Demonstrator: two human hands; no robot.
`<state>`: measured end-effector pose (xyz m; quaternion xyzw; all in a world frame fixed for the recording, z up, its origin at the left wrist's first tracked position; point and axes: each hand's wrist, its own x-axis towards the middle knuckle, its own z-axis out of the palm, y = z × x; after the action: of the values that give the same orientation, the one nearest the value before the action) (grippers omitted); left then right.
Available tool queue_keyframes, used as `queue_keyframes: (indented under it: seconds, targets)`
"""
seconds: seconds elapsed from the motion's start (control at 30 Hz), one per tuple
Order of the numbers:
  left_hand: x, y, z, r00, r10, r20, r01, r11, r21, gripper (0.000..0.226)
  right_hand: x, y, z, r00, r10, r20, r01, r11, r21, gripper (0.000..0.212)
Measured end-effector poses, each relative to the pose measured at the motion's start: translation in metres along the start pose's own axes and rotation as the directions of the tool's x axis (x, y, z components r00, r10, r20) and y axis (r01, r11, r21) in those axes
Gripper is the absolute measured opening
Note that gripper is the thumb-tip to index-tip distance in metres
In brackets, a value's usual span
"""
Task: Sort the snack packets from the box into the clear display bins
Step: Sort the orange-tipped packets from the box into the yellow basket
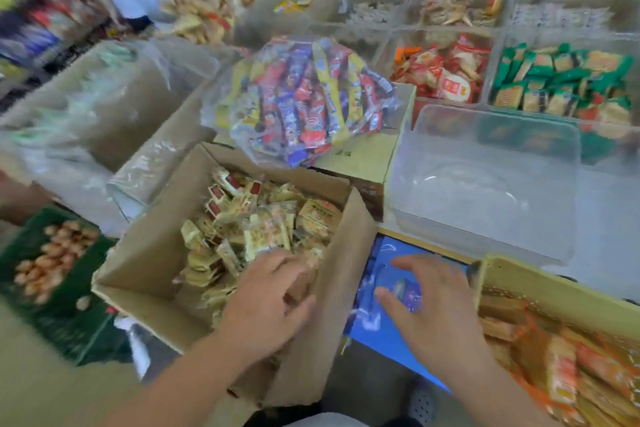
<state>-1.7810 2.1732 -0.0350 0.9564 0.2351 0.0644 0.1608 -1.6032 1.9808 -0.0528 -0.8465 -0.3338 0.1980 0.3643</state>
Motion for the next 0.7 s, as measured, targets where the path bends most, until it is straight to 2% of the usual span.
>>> queue_keyframes:
  seconds: [0.07, 0.17, 0.23, 0.33, 0.4, 0.5, 0.7]
  targets:
    - [-0.002, -0.056, -0.015, 0.986, -0.163, -0.025, 0.163, 0.987, 0.007, 0.041, 0.016, -0.036, 0.024, 0.995, -0.100, 0.013, 0.101, 0.994, -0.052, 0.043]
    - [0.010, -0.138, -0.030, 0.931, -0.364, -0.018, 0.364, 0.931, -0.002, 0.059, 0.037, -0.081, 0.068, 0.989, -0.128, 0.073, 0.132, 0.989, -0.059, 0.053]
    - [0.022, -0.190, -0.036, 0.893, -0.450, 0.028, 0.450, 0.893, -0.014, 0.072, 0.048, -0.103, 0.099, 0.994, -0.079, 0.071, 0.092, 0.975, -0.203, 0.060]
    - [0.044, -0.250, -0.036, 0.833, -0.534, 0.144, 0.549, 0.830, -0.096, 0.089, 0.056, -0.128, 0.141, 0.998, 0.052, 0.038, -0.028, 0.880, -0.474, 0.069]
    - [0.057, -0.269, -0.029, 0.819, -0.530, 0.220, 0.564, 0.813, -0.141, 0.097, 0.057, -0.133, 0.162, 0.996, 0.078, 0.052, -0.033, 0.814, -0.580, 0.075]
    - [0.074, -0.272, -0.014, 0.824, -0.483, 0.295, 0.521, 0.851, -0.062, 0.110, 0.055, -0.132, 0.180, 0.980, 0.162, 0.112, -0.040, 0.720, -0.693, 0.090]
    - [0.105, -0.277, -0.006, 0.840, -0.445, 0.311, 0.466, 0.885, 0.009, 0.123, 0.054, -0.133, 0.190, 0.973, 0.202, 0.112, -0.077, 0.742, -0.666, 0.093]
